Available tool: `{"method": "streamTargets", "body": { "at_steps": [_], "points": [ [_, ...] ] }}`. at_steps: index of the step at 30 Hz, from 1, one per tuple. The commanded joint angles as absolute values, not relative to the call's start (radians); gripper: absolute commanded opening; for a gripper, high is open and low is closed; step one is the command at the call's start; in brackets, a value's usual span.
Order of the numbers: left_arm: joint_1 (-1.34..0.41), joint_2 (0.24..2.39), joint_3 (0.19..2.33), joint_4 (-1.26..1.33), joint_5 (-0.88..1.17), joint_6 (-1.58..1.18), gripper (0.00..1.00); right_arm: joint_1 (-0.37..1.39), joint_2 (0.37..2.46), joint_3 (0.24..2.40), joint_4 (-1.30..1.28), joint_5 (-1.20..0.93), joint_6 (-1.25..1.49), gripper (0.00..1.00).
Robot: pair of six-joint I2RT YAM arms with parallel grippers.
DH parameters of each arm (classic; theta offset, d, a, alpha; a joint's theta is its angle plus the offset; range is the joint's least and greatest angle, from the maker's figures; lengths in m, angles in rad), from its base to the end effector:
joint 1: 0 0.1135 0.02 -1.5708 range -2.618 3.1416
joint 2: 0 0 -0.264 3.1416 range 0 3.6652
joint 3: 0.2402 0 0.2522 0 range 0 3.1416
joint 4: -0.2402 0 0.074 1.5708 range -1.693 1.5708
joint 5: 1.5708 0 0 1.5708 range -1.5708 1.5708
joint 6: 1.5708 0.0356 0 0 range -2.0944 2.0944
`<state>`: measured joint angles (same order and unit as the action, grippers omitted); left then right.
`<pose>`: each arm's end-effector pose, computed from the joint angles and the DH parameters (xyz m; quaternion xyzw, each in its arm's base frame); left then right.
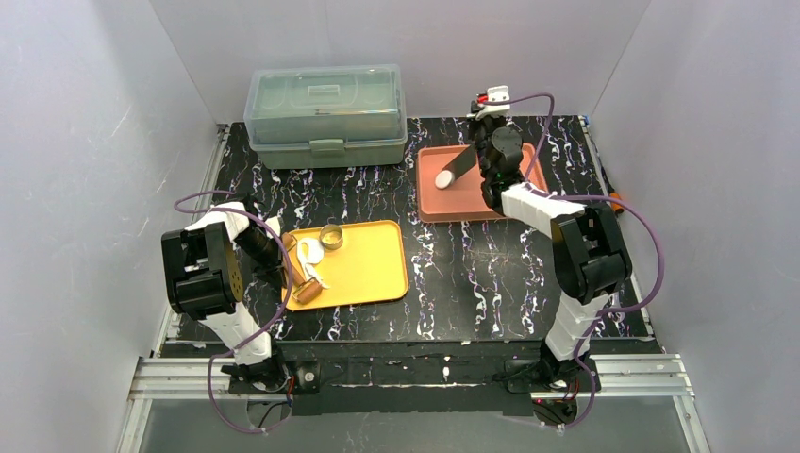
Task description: Roll out the dumpling wrappers from the dough
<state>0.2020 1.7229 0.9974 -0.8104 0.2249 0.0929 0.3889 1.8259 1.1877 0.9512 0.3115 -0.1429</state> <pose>0.2826 0.0498 0.1482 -0.0522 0.9922 -0.1084 0.0336 0.3944 0.1498 0.3044 -0.0317 0.5937 0.0075 0.8040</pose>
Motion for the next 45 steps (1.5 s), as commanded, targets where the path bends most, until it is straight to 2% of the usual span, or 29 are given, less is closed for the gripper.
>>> {"method": "streamTargets", "body": {
  "at_steps": [1, 9, 15, 19, 27, 31, 42, 45],
  "points": [
    [0.207, 1.735, 0.987, -0.652, 0.197, 0.109, 0.00, 0.356, 1.837, 1.203, 0.928, 0.445, -0.477, 0.01],
    [0.208, 1.733, 0.988, -0.655, 0.199, 0.112, 0.00, 0.381, 1.829, 1.198, 0.931, 0.298, -0.553, 0.01],
    [0.207, 1.729, 0.986, -0.655, 0.202, 0.113, 0.00, 0.385, 1.835, 1.207, 0.915, 0.300, -0.531, 0.01],
    [0.208, 1.733, 0.987, -0.655, 0.207, 0.115, 0.00, 0.382, 1.829, 1.222, 0.877, 0.321, -0.416, 0.01],
    [0.208, 1.732, 0.986, -0.655, 0.215, 0.117, 0.00, 0.328, 1.788, 1.188, 0.858, 0.327, 0.092, 0.01],
    [0.208, 1.732, 0.985, -0.653, 0.220, 0.118, 0.00, 0.313, 1.791, 1.142, 0.885, 0.339, 0.195, 0.01],
    [0.208, 1.730, 0.985, -0.653, 0.233, 0.120, 0.00, 0.311, 1.727, 1.102, 0.882, 0.470, 0.059, 0.01],
    [0.208, 1.728, 0.985, -0.653, 0.235, 0.118, 0.00, 0.328, 1.692, 1.075, 0.931, 0.405, -0.077, 0.01]
  ]
}}
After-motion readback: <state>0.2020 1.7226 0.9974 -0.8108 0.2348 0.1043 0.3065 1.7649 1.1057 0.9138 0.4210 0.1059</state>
